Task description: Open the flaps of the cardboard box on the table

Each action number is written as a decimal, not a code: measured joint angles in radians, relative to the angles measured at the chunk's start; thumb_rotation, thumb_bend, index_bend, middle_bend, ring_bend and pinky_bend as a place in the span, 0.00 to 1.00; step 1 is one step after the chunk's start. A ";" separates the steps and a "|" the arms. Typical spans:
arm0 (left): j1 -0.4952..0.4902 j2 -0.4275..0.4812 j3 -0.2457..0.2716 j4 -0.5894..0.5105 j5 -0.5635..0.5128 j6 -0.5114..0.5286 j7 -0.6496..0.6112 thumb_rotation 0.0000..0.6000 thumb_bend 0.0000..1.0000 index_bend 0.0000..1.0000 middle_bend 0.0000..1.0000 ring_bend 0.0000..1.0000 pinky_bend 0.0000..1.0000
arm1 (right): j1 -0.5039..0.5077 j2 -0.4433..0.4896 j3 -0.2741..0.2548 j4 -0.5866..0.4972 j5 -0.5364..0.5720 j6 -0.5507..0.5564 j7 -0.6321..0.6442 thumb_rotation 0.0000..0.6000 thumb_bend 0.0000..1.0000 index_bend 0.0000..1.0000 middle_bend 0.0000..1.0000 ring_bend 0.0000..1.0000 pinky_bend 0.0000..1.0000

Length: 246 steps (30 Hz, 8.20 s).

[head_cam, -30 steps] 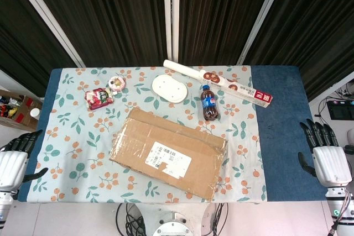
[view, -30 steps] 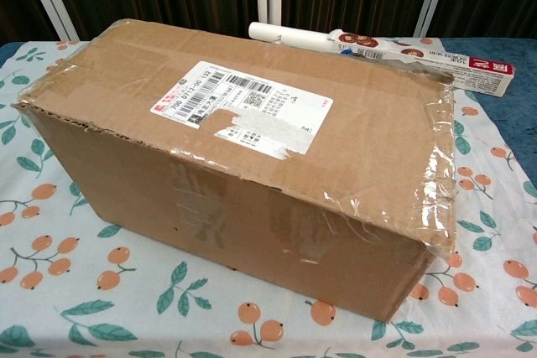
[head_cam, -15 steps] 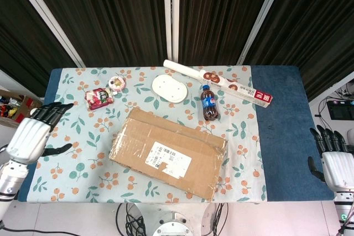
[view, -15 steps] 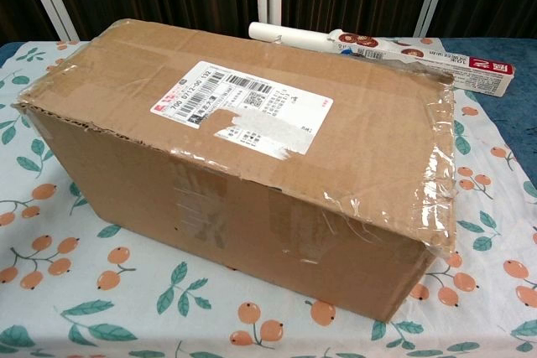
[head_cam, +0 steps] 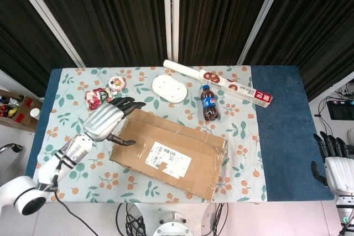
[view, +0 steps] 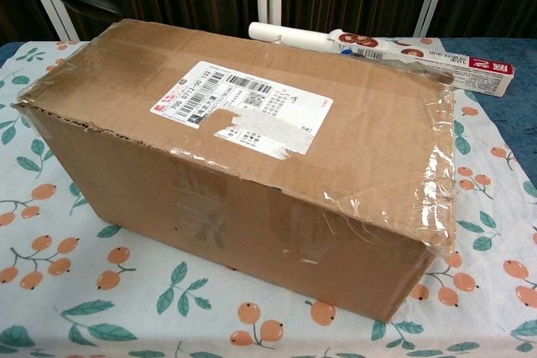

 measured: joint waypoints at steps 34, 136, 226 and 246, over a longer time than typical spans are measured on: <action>-0.169 -0.021 0.023 -0.022 -0.125 -0.144 0.067 0.27 0.02 0.20 0.58 0.15 0.21 | -0.008 -0.040 0.027 0.093 0.011 0.013 0.081 1.00 0.43 0.00 0.00 0.00 0.00; 0.068 -0.304 0.141 0.034 0.253 0.204 0.356 1.00 0.02 0.07 0.13 0.10 0.21 | 0.047 0.224 0.150 -0.228 0.149 -0.001 0.036 1.00 0.37 0.00 0.00 0.00 0.00; 0.695 -0.121 0.259 0.486 0.100 0.844 -0.169 1.00 0.05 0.08 0.10 0.10 0.22 | 0.727 -0.131 0.260 -0.442 0.117 -0.547 -0.613 1.00 0.00 0.00 0.00 0.00 0.00; 0.738 -0.139 0.242 0.587 0.117 0.846 -0.260 1.00 0.05 0.07 0.10 0.10 0.22 | 0.865 -0.451 0.218 -0.182 0.158 -0.506 -0.651 1.00 0.04 0.00 0.00 0.00 0.00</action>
